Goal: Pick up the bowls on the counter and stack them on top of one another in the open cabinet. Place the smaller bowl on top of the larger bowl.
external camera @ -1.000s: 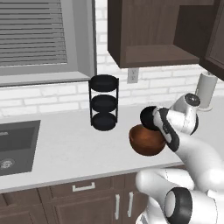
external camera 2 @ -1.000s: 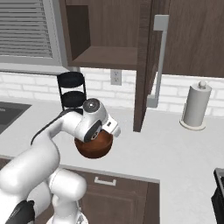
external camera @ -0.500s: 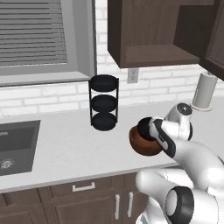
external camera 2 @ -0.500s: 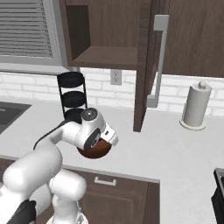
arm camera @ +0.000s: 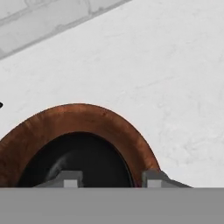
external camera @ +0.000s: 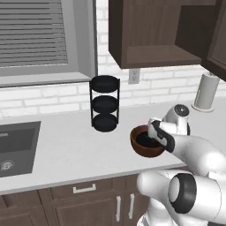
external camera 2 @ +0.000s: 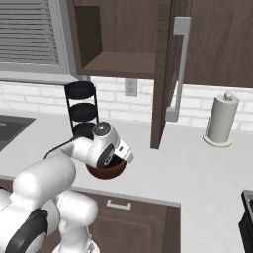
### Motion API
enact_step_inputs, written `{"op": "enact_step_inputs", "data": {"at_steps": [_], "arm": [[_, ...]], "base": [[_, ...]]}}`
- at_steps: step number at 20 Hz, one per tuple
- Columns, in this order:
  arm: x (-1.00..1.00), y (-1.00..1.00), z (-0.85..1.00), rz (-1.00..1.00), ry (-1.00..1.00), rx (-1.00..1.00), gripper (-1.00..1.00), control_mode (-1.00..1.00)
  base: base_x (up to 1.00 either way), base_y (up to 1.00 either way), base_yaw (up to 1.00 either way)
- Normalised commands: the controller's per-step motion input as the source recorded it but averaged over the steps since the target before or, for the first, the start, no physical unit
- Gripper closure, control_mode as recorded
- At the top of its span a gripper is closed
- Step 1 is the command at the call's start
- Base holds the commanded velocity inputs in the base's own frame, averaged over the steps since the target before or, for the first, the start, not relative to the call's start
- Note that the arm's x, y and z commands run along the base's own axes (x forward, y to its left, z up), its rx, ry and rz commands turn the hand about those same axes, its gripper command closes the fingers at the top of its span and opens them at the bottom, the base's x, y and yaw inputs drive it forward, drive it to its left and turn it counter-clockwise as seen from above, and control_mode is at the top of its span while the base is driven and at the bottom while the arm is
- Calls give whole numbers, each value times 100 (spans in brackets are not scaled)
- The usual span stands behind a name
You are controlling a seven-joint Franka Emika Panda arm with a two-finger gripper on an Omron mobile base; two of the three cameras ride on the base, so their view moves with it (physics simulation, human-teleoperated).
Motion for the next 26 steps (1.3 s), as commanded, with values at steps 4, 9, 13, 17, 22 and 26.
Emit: {"op": "enact_step_inputs", "data": {"at_steps": [4, 9, 13, 17, 22, 26], "arm": [[-9, -32, 28, 0, 5, 8, -100, -100], [-33, -36, -8, 3, 16, 6, -100, -100], [-12, 0, -14, 8, 4, 0, -100, -100], [-1, 8, -21, 8, 1, 0, -100, -100], [-2, 18, -43, 8, 5, 0, -100, -100], [1, 26, -56, 6, 10, 0, 100, -100]], "base": [[0, 0, 0], [0, 0, 0], [0, 0, 0], [0, 0, 0], [0, 0, 0], [0, 0, 0]]}}
